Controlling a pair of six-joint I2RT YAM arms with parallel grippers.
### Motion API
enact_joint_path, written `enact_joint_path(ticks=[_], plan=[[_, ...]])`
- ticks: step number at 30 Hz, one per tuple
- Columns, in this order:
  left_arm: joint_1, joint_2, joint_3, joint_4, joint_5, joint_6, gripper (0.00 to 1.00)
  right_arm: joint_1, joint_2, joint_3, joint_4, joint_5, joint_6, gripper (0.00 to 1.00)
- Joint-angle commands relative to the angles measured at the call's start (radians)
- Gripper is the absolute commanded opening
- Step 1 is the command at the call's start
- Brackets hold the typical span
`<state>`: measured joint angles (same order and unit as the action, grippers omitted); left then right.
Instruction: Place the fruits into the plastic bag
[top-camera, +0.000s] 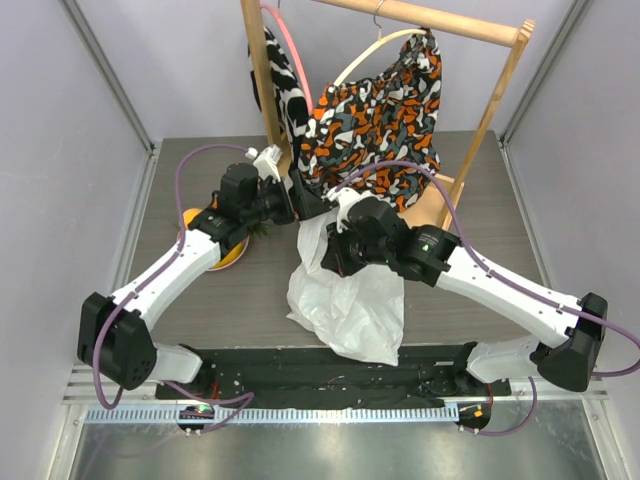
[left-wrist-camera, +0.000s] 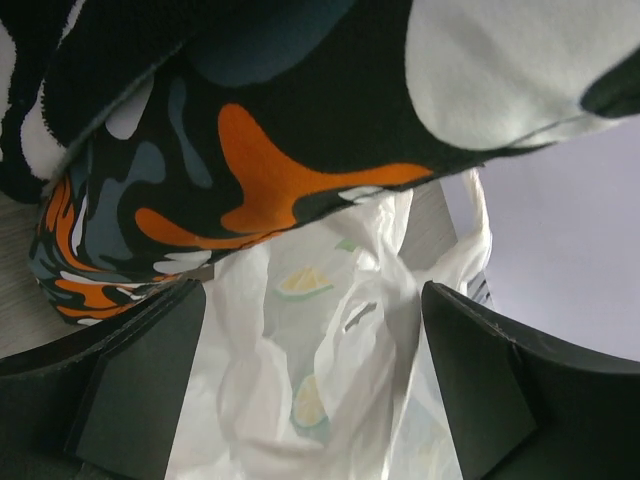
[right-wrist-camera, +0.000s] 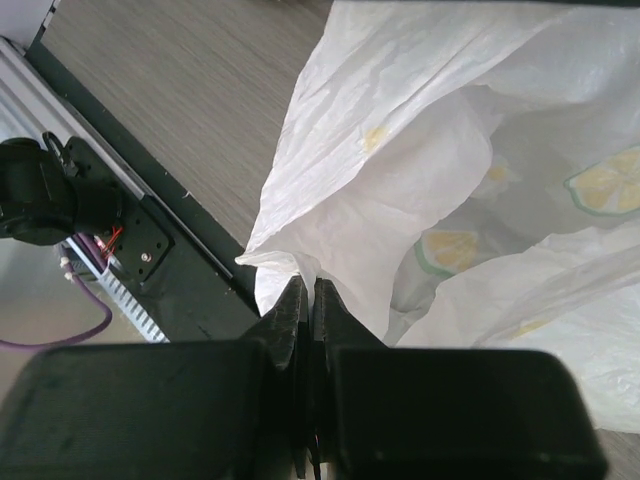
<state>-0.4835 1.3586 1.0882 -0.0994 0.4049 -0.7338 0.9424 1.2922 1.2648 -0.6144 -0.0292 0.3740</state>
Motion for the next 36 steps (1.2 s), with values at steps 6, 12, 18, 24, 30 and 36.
enact_joint_path(ticks=[6,12,18,24,30,36], plan=[[-0.009,0.030,0.039,0.073,0.052,-0.001,0.78,0.041,0.042,0.051,-0.002,0.009,0.006,0.01],[-0.010,0.024,0.032,0.003,0.113,0.027,0.25,0.041,0.044,0.068,-0.015,0.061,0.008,0.01],[-0.009,-0.078,-0.013,-0.077,0.020,0.059,0.00,0.035,0.029,0.116,-0.059,0.164,0.062,0.34],[-0.009,-0.199,-0.039,-0.137,-0.107,0.122,0.00,-0.062,0.019,0.237,-0.081,0.190,0.173,0.73],[-0.009,-0.256,-0.082,-0.121,-0.092,0.100,0.00,-0.114,0.152,0.332,-0.117,0.199,0.209,0.74],[-0.009,-0.285,-0.083,-0.141,-0.107,0.102,0.00,-0.168,0.196,0.363,-0.117,0.259,0.261,0.74]])
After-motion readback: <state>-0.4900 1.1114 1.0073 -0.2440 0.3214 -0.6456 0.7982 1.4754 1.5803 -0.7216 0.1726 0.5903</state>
